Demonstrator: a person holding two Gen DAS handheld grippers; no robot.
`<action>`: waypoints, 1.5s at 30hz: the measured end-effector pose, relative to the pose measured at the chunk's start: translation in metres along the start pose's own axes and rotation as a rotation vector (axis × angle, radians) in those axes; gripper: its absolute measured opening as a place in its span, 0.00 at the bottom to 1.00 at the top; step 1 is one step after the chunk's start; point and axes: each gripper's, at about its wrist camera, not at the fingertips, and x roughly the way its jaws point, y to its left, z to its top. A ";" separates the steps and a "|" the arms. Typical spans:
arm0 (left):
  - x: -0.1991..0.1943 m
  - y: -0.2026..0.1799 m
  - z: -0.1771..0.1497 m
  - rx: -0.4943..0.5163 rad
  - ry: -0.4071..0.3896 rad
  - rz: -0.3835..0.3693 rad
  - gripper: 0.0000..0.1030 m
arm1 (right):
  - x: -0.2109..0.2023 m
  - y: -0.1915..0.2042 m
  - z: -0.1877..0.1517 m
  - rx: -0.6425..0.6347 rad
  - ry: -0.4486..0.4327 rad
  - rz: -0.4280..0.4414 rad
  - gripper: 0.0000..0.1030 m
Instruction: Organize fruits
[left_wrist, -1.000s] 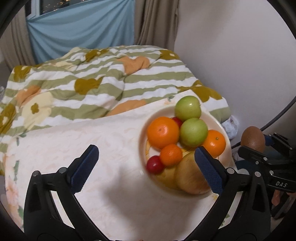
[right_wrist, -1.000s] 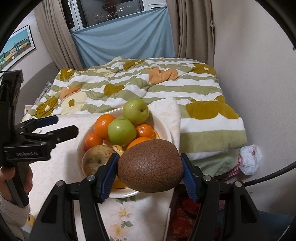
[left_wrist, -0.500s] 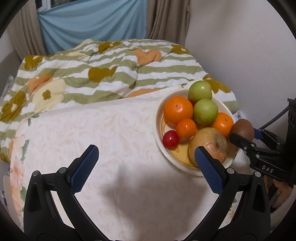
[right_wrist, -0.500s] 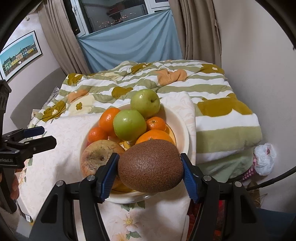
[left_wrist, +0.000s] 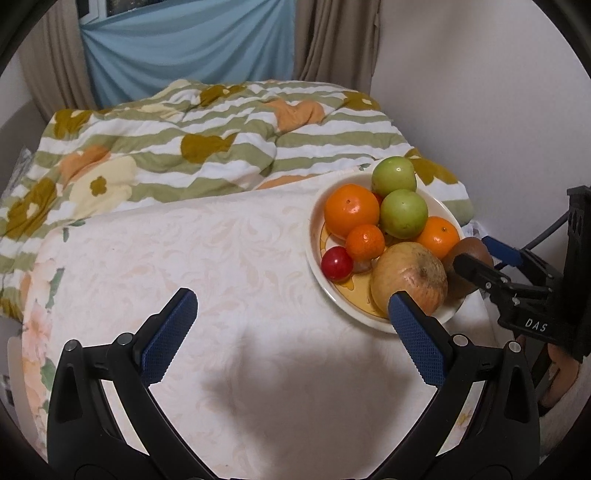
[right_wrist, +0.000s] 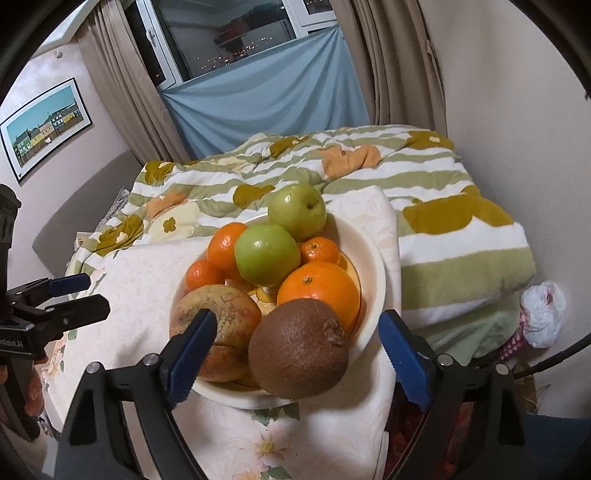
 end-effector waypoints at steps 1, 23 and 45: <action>-0.003 0.001 0.000 0.001 -0.004 0.000 1.00 | -0.002 0.001 0.001 -0.002 -0.001 -0.009 0.85; -0.157 0.083 -0.024 0.006 -0.150 0.068 1.00 | -0.115 0.145 0.027 -0.083 -0.061 -0.195 0.99; -0.218 0.157 -0.075 -0.101 -0.222 0.118 1.00 | -0.129 0.230 0.001 -0.077 -0.040 -0.270 0.99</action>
